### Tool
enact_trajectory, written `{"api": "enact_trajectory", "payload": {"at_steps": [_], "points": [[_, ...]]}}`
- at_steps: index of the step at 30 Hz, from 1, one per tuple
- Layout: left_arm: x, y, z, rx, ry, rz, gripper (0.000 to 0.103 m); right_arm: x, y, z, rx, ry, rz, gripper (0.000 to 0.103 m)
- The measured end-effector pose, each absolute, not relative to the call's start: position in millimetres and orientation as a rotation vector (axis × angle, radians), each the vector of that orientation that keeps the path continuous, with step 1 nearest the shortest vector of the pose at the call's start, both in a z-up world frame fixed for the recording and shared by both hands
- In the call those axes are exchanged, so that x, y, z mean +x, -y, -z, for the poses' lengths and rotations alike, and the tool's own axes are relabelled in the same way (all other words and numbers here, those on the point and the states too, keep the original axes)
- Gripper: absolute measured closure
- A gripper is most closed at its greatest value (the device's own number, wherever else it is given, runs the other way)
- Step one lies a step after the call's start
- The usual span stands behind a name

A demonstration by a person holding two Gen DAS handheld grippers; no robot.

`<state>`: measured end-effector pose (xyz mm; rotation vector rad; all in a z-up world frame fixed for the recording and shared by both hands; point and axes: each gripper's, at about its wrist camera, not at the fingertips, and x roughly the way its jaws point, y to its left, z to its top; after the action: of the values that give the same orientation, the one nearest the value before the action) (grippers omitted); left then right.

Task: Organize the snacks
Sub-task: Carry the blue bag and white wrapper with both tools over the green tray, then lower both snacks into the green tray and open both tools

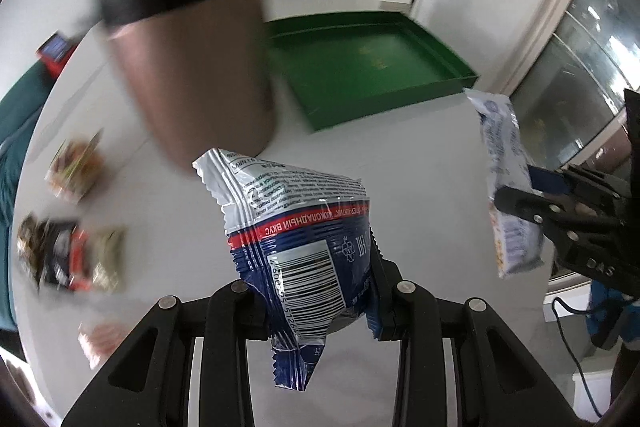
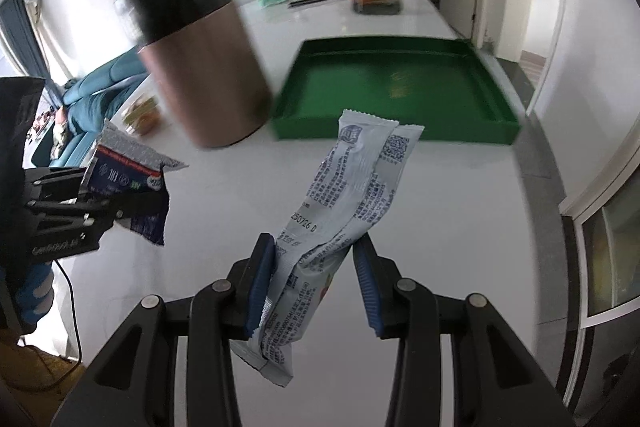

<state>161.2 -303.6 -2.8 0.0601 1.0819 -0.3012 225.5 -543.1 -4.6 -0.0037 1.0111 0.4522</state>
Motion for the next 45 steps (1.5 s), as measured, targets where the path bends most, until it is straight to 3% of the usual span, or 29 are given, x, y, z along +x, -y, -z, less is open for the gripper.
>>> {"api": "enact_trajectory", "payload": {"at_steps": [8, 17, 30, 45], "points": [[225, 373, -18, 0.104, -1.026, 0.314, 0.074, 290, 591, -12, -0.008, -0.937, -0.422, 0.04], [302, 401, -23, 0.059, -0.978, 0.247, 0.074, 369, 606, -10, -0.065, -0.892, -0.428, 0.04], [337, 406, 4, 0.032, -0.998, 0.145, 0.074, 438, 595, 27, -0.1, -0.918, -0.46, 0.04], [362, 404, 40, 0.015, -1.062, 0.124, 0.074, 455, 583, 60, -0.109, -0.982, -0.465, 0.04]]}}
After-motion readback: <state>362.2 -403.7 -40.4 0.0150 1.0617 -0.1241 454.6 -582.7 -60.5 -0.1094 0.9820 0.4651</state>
